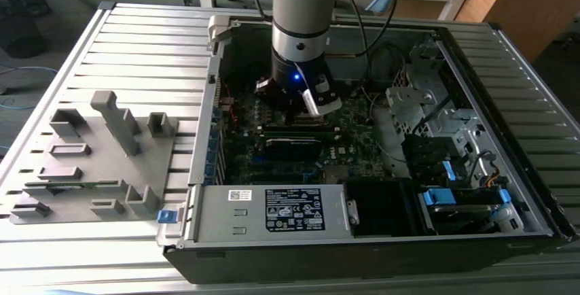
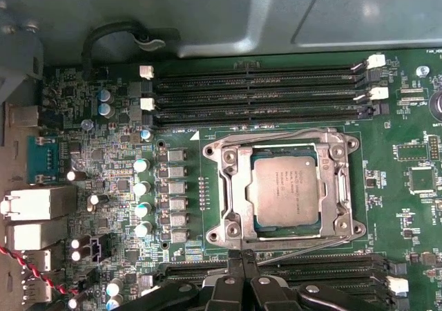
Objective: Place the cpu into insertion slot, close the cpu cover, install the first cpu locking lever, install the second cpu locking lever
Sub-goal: 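Install the second cpu locking lever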
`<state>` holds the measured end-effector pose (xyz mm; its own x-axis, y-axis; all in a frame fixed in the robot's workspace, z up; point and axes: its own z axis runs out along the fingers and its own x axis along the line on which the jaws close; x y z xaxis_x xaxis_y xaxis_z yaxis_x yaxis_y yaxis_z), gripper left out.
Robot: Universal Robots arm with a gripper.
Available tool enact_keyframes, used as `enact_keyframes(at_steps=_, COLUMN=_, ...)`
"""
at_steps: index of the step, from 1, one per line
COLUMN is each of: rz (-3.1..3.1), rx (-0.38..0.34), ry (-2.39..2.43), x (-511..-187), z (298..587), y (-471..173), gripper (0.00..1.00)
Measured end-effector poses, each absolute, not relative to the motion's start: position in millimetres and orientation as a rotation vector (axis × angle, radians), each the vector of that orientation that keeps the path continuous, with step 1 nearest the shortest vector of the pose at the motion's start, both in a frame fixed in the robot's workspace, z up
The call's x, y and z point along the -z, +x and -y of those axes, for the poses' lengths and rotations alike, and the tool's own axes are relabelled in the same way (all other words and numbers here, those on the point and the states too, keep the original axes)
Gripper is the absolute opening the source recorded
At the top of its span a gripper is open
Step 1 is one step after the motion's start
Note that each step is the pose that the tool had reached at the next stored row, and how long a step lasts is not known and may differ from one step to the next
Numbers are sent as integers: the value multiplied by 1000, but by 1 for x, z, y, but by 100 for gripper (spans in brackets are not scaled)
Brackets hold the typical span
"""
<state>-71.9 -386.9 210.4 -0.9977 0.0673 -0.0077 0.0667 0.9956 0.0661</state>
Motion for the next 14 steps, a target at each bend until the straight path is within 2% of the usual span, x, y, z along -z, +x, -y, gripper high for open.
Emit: enact_keyframes(at_steps=14, rz=-3128, rx=-106, ry=105, x=-204, z=387, y=-77, gripper=11)
